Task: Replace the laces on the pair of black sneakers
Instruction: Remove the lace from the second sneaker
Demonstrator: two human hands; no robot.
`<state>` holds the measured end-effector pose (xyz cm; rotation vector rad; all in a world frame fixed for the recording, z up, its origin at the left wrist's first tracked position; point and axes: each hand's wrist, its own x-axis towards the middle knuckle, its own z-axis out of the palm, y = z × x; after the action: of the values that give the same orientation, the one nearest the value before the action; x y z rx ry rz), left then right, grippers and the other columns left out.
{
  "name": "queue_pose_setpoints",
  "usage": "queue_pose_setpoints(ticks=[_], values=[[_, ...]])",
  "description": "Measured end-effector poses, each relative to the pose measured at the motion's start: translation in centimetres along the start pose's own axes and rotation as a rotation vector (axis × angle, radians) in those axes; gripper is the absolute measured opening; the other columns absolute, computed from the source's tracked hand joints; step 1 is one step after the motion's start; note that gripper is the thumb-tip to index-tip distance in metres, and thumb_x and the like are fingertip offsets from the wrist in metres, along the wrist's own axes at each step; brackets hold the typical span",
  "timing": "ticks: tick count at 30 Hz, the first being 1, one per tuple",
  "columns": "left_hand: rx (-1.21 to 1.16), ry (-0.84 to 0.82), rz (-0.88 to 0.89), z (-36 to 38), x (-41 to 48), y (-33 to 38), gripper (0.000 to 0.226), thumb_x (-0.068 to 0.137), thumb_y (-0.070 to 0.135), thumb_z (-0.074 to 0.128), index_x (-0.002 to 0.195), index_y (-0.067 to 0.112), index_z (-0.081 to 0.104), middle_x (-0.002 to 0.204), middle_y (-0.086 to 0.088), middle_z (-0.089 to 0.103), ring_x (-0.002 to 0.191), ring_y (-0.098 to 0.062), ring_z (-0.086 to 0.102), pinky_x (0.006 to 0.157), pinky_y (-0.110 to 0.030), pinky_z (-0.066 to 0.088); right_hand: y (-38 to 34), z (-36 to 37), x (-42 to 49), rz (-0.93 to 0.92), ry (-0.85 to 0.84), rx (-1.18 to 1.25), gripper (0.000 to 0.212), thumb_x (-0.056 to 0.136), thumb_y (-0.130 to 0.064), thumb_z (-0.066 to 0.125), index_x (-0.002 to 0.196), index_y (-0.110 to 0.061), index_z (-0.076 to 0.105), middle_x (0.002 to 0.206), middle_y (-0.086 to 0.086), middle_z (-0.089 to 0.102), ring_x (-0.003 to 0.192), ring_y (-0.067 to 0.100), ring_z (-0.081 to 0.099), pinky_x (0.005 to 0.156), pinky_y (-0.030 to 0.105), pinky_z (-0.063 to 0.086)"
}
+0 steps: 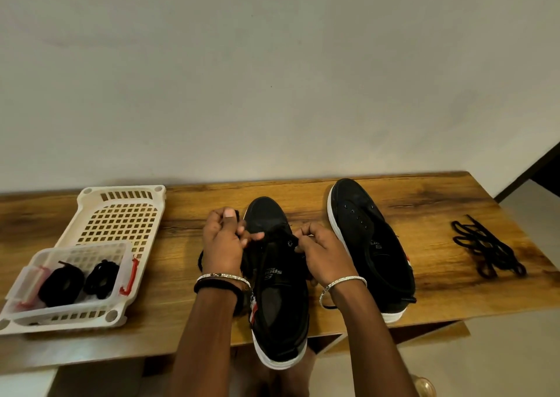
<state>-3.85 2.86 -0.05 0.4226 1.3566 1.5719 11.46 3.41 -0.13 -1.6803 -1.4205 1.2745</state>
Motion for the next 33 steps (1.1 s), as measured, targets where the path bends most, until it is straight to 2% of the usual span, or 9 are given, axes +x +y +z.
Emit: queue_pose_setpoints(ticks=[5,7,9,12,15,20,24,28,33], values=[[0.685,0.026,0.397,-1.1,-0.5,0.0,0.016,0.093,0.036,0.064,0.090,0.021,0.064,0.078,0.012,0.064,0.072,-0.006,0.060,0.064,-0.026,0.045,-0.1,0.0,-0.1,0.005,0.002,-0.006,0.016,0.100,-0.015,0.049,0.095,-0.014,0.063,0.086,0.001,0.068,0.050,0.006,0.048,0.044,0.019,0.036],[0.847,-0.026,0.431,-1.3,-0.6,-0.2,0.015,0.088,0.041,0.070,0.088,0.027,0.066,0.086,0.016,0.065,0.083,-0.003,0.061,0.068,-0.025,0.047,-0.2,0.0,-0.1,0.001,0.000,-0.006,0.015,0.100,-0.015,0.049,0.097,-0.012,0.064,0.086,0.002,0.068,0.050,0.005,0.048,0.043,0.017,0.036],[1.031,-0.026,0.433,-1.5,-0.4,-0.5,0.018,0.083,0.048,0.071,0.089,0.032,0.066,0.094,0.014,0.063,0.091,-0.010,0.061,0.080,-0.036,0.051,-0.2,0.0,-0.2,-0.001,0.002,-0.014,0.016,0.100,-0.016,0.049,0.099,-0.012,0.064,0.088,0.001,0.069,0.054,0.005,0.051,0.046,0.018,0.036],[1.262,0.066,0.389,-1.4,-0.7,-0.3,0.025,0.080,0.059,0.068,0.094,0.038,0.066,0.111,0.009,0.054,0.112,-0.021,0.052,0.102,-0.049,0.035,-0.2,0.0,-0.1,0.006,0.007,-0.018,0.016,0.100,-0.016,0.050,0.098,-0.012,0.064,0.092,0.004,0.070,0.057,0.007,0.053,0.051,0.022,0.038],[1.279,0.083,0.403,-1.2,-1.1,0.2,0.028,0.076,0.062,0.068,0.091,0.038,0.066,0.121,0.009,0.048,0.123,-0.023,0.043,0.104,-0.050,0.028,-0.2,0.3,-0.1,-0.026,0.008,-0.011,0.015,0.099,-0.021,0.053,0.094,-0.015,0.065,0.087,-0.002,0.068,0.071,0.012,0.060,0.064,0.028,0.047],[1.345,-0.115,0.377,-1.2,-1.5,0.2,0.035,0.071,0.063,0.070,0.089,0.035,0.057,0.093,0.014,0.051,0.093,-0.010,0.049,0.084,-0.035,0.042,-0.4,1.0,-0.2,-0.179,0.142,-0.056,0.032,0.101,-0.042,0.053,0.088,-0.018,0.069,0.075,-0.003,0.063,0.072,0.014,0.061,0.069,0.036,0.049],[1.252,-0.131,0.340,-0.8,-1.5,0.1,0.017,0.080,0.041,0.073,0.088,0.028,0.064,0.066,0.011,0.060,0.063,-0.003,0.056,0.052,-0.023,0.036,-0.4,1.6,0.1,-0.324,0.271,-0.128,0.011,0.098,-0.026,0.061,0.093,-0.021,0.069,0.082,-0.009,0.067,0.074,0.009,0.062,0.070,0.037,0.055],[1.150,-0.106,0.315,-1.3,-1.1,0.4,0.003,0.082,0.028,0.074,0.082,0.026,0.071,0.061,0.011,0.062,0.060,-0.003,0.058,0.052,-0.020,0.035,-0.4,3.2,0.3,-0.412,0.209,-0.334,0.016,0.096,-0.021,0.060,0.108,-0.025,0.070,0.104,-0.008,0.068,0.098,0.012,0.062,0.083,0.035,0.054],[1.018,-0.114,0.282,-2.0,-0.6,0.4,0.003,0.081,0.018,0.076,0.081,0.021,0.075,0.061,0.006,0.067,0.058,-0.008,0.061,0.052,-0.019,0.041,-0.9,4.7,0.2,-0.325,0.119,-0.625,0.032,0.096,-0.027,0.063,0.128,-0.029,0.062,0.118,-0.002,0.060,0.113,0.021,0.055,0.086,0.034,0.049]])
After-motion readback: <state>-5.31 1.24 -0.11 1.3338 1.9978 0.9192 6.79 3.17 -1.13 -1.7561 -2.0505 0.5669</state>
